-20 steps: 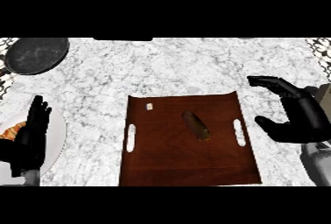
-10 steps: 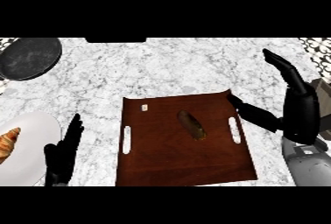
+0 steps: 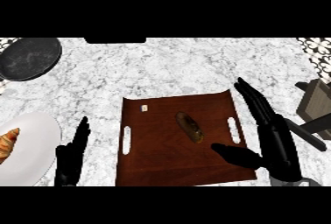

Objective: Pick the sweet potato from the tray and place it in the tiered basket

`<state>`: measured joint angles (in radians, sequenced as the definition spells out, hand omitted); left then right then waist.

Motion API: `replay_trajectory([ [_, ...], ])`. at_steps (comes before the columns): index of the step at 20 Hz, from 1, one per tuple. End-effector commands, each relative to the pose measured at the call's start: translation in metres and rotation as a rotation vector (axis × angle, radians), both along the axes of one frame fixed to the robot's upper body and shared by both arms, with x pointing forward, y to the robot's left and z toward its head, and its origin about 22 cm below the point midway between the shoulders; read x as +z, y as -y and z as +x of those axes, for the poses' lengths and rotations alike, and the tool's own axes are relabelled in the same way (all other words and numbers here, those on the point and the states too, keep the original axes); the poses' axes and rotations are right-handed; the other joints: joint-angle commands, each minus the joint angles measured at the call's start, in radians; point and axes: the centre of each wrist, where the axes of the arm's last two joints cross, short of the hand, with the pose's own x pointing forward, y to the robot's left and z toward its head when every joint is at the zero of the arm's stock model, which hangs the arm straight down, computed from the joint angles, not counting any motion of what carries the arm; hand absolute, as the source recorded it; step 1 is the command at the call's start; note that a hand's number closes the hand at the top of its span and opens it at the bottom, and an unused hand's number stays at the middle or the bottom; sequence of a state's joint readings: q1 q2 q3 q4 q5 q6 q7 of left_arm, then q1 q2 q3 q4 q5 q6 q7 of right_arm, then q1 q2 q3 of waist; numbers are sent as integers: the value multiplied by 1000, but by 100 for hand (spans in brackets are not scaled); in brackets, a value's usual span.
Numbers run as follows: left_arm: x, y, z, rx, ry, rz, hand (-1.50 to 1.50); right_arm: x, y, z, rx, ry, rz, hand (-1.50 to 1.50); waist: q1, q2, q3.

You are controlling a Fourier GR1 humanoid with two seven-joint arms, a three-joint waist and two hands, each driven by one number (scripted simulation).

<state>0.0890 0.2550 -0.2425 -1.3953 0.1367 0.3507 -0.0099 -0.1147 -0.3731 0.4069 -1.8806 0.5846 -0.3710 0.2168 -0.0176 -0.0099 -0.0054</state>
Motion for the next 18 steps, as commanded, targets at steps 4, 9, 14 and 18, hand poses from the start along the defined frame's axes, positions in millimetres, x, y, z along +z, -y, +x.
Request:
replay_trajectory([
  [4,2,-13,1,0,-19,16,0,-4,-15,-26,-128,-191,-454,-150,-5,-3,-3],
  [9,-5,8,2,-19,-17,1,0,11,-70,-38,-284,-155,-604,-150,8,0,-1],
  [14,2,13,20,-21,-23,-13,0,8,-139,-51,-347,-161,-652,-150,17,8,4],
  [18,-4,5,7,-31,1,0,0,-25,-152,-33,-378,-206,-725,-150,21,10,5],
])
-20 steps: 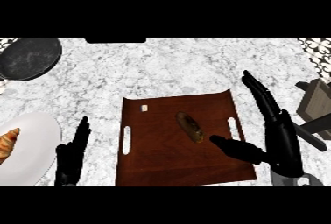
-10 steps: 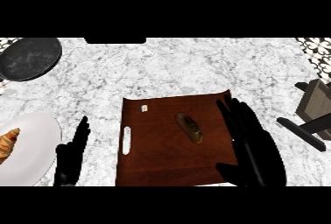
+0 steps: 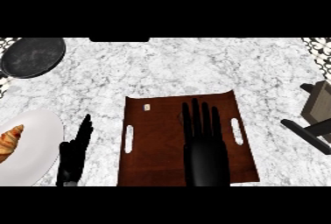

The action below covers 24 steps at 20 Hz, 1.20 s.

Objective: Pick the sweet potato from the tray and place it in the tiered basket

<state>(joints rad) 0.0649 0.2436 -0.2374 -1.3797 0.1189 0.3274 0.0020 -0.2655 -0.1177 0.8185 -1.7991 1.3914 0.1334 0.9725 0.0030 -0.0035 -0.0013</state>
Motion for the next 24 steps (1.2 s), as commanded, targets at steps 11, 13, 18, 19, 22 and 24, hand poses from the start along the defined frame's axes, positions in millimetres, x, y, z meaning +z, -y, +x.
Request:
replay_trajectory([
  [11,-23,1,-21,-2,-5,0,0,-51,-29,23,-214,-124,-245,-150,3,4,1],
  [13,2,8,2,-12,2,-16,0,-40,-35,29,-208,-120,-220,-150,4,3,1],
  [18,-12,7,-9,-14,-6,3,0,-37,-54,33,-186,-157,-208,-150,14,4,1],
  [19,9,12,8,-27,7,-14,0,-61,-53,32,-201,-153,-243,-150,14,5,2],
  [22,5,7,10,-10,-4,-2,0,-54,-47,42,-256,-203,-275,-150,9,4,1],
  [24,-9,5,0,-7,15,-3,0,-61,-41,44,-291,-234,-306,-150,6,4,1],
])
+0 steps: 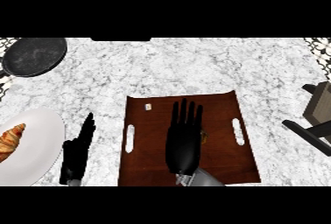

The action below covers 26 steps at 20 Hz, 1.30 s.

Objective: Pick the sweet potato from the tray and place it in the tiered basket

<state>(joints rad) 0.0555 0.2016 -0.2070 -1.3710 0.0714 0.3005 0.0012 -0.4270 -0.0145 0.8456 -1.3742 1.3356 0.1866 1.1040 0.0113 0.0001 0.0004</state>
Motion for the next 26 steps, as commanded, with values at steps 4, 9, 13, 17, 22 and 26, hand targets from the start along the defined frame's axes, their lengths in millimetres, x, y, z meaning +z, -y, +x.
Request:
replay_trajectory([
  [4,1,1,17,-15,-6,17,0,14,-7,10,-174,-62,-91,-150,-5,0,-1],
  [9,-4,3,-1,8,0,3,0,-16,0,29,-212,-96,-83,-150,10,3,0],
  [13,12,-2,-3,-7,1,-18,0,-13,8,28,-210,-113,-67,-150,-3,-1,0],
  [17,-6,-5,-3,10,-2,7,0,-17,5,26,-236,-132,-75,-150,-3,0,-1],
  [22,4,-5,-12,-4,-3,-4,0,-23,13,43,-280,-175,-51,-150,1,0,0],
  [26,-7,6,-11,23,0,4,0,-25,19,50,-284,-190,-53,-150,-5,0,-1],
])
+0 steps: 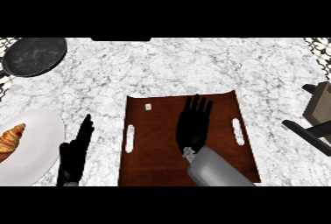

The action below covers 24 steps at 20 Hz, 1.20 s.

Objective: Pick the sweet potato from the tray and place it in the tiered basket

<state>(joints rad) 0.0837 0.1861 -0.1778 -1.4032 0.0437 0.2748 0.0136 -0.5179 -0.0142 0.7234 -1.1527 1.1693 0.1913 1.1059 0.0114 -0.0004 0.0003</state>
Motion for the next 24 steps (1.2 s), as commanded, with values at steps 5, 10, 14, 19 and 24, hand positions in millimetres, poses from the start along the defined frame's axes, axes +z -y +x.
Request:
replay_trajectory([
  [5,-1,17,-5,-13,-12,-9,0,-6,7,15,-113,-28,-27,-150,-2,1,0],
  [10,-6,-15,6,4,12,5,0,-39,11,5,-65,-12,-65,150,1,3,0],
  [14,-2,-13,-3,3,1,17,0,-25,8,21,7,3,-61,150,1,1,0],
  [19,-15,18,2,-6,7,5,0,-25,4,33,65,70,-170,150,5,3,0],
  [24,-10,-17,-12,62,-15,2,0,-8,90,13,-16,112,35,150,-65,-16,-1],
])
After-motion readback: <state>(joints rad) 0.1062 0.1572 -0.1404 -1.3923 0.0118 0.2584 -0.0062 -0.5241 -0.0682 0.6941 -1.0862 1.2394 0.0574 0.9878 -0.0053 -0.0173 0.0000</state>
